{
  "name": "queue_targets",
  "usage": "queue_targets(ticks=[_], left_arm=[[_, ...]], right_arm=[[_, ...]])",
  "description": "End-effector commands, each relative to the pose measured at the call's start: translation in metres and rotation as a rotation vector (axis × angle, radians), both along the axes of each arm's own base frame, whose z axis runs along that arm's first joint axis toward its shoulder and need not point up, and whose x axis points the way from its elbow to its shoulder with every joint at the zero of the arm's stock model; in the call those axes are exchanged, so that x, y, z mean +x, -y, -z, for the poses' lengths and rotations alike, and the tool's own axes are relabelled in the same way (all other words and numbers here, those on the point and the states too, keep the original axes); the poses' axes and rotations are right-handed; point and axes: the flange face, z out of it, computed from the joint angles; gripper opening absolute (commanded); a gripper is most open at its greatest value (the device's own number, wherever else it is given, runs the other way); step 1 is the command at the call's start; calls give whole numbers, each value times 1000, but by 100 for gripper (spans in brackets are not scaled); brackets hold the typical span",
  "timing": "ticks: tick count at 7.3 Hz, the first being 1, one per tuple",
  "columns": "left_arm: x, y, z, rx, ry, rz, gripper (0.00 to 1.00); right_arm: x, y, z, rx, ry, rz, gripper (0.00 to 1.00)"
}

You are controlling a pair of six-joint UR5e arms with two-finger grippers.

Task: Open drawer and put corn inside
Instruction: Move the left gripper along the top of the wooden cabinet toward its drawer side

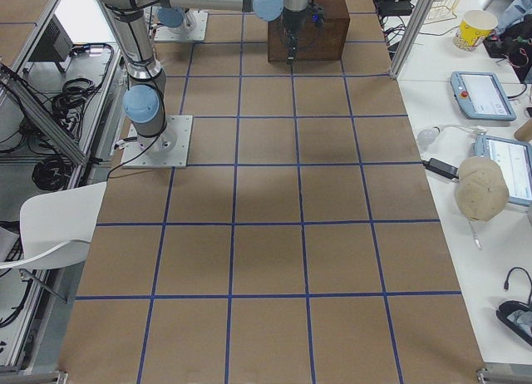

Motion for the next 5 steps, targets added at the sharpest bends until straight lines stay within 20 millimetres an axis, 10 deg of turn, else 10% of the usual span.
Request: queue_targets(ticks=[1,5], left_arm=[[0,1,-1,-10,1,6,100],[1,4,-3,-34,6,8,100]], right_arm=[[0,0,0,-2,0,0,100],[0,0,0,0,0,0,100]])
